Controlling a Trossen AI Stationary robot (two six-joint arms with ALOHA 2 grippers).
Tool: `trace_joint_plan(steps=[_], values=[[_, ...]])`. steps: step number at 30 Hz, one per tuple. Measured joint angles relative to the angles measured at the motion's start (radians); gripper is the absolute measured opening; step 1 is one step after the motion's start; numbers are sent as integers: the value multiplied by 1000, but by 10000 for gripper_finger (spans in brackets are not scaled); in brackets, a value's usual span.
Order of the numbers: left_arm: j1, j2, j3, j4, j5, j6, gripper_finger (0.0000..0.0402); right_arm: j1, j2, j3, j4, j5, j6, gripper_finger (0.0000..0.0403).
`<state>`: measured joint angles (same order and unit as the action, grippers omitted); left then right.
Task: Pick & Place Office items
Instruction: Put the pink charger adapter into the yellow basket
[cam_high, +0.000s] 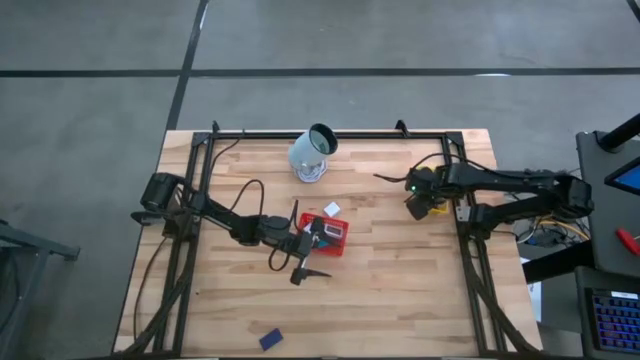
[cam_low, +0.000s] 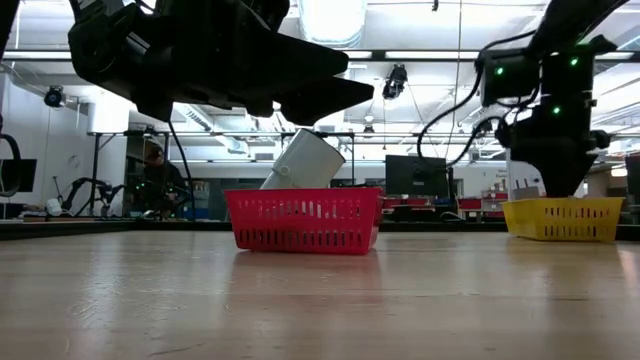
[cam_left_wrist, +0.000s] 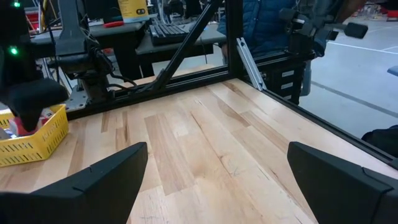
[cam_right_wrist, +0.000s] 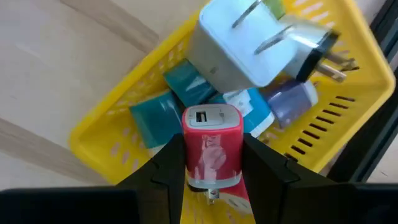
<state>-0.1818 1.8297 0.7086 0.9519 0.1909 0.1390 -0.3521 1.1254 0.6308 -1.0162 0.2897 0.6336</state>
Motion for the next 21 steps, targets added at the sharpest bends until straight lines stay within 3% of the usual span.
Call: trace_joint_plan(steps=[7,13,21], values=[[0,0,0,0,0,0,394,-1,109,6,43,37,-19,117],[0,-1,0,-3,0,0,394,-1,108,37,66,20,-31,117],[0,-1,-1,-3,0,0,394,0,96,48,62,21,-21,160]])
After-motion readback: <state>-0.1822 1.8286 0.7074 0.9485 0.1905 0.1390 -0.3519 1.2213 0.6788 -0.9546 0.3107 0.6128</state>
